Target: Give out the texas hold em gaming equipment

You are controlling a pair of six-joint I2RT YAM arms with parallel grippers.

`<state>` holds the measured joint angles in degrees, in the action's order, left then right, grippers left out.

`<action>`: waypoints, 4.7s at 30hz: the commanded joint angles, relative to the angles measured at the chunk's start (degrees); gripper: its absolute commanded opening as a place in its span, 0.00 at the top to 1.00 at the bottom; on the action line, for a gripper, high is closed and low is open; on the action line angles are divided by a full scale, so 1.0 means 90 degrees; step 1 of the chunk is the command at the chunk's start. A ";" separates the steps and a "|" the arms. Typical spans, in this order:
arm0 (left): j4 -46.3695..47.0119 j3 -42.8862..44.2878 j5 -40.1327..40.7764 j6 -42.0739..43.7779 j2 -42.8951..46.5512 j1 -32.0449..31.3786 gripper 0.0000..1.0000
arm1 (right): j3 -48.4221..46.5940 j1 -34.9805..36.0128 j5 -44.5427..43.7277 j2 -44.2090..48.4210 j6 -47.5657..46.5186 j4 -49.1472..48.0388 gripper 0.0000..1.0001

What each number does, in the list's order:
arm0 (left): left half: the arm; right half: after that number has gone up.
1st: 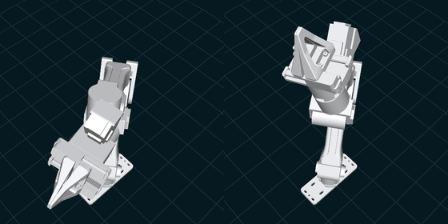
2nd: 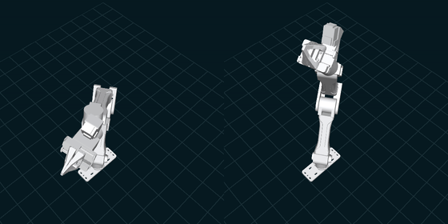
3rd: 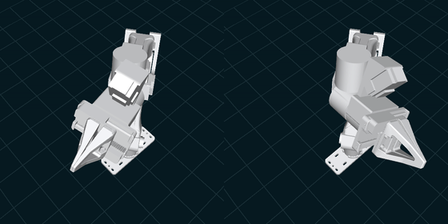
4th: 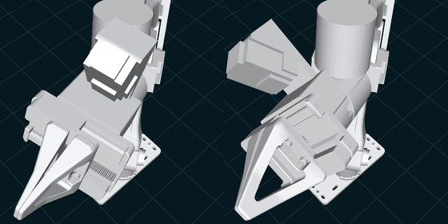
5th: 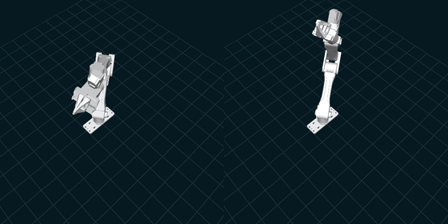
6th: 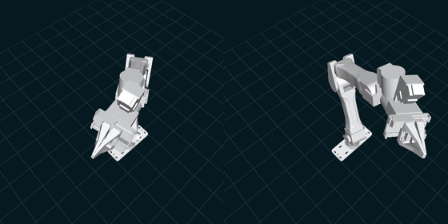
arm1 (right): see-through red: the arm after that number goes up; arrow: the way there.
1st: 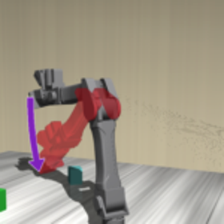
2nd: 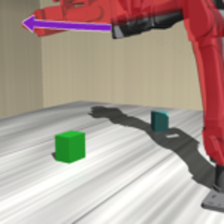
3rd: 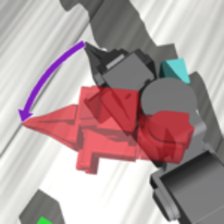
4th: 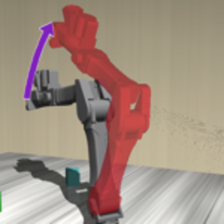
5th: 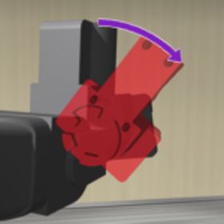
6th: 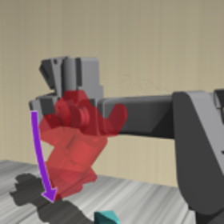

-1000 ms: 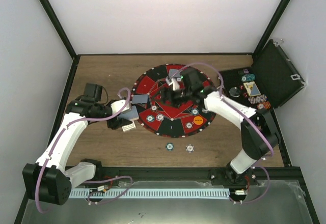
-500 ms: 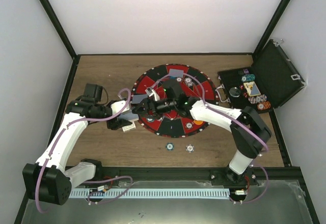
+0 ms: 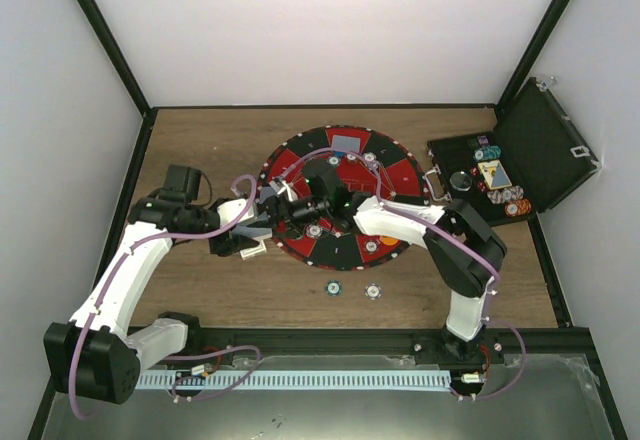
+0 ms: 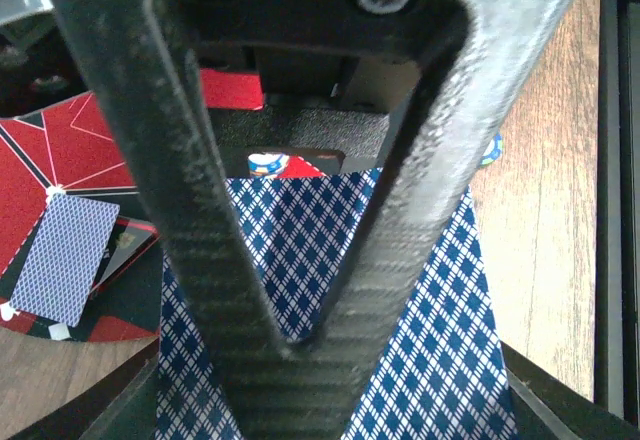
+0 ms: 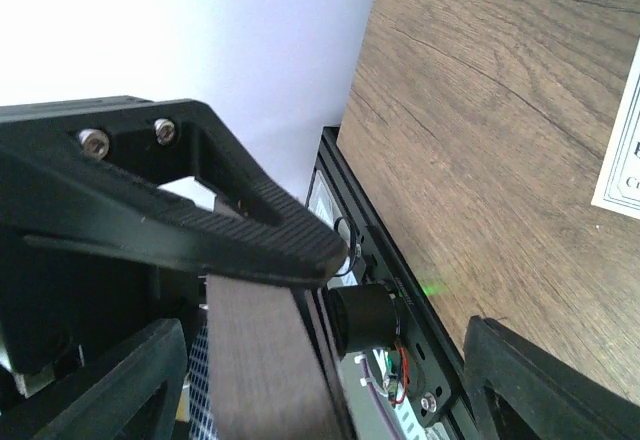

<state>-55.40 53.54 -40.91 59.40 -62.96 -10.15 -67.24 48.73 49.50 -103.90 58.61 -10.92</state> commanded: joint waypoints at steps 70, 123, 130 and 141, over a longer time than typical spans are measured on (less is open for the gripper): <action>-0.0064 0.0155 -0.0299 0.0248 0.0138 0.0015 0.94 | 0.3494 -0.4132 -0.0497 0.2705 -0.2630 0.2413 0.99; -0.0317 0.0354 -0.0388 0.0357 0.0058 0.0010 0.93 | 0.1610 -0.4183 -0.3790 0.2889 -0.3398 0.4905 0.58; -0.0281 0.0378 -0.0440 0.0344 -0.0027 0.0008 0.93 | 0.1381 -0.2799 -0.2131 0.3209 -0.2177 0.3855 0.33; -0.0229 0.0318 -0.0419 0.0335 -0.0039 0.0006 0.93 | 0.0677 -0.0650 -0.0938 0.2141 -0.0486 0.1521 0.20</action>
<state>-58.22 55.20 -41.91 60.75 -63.33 -10.15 -57.65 39.42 36.14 -81.84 47.92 12.14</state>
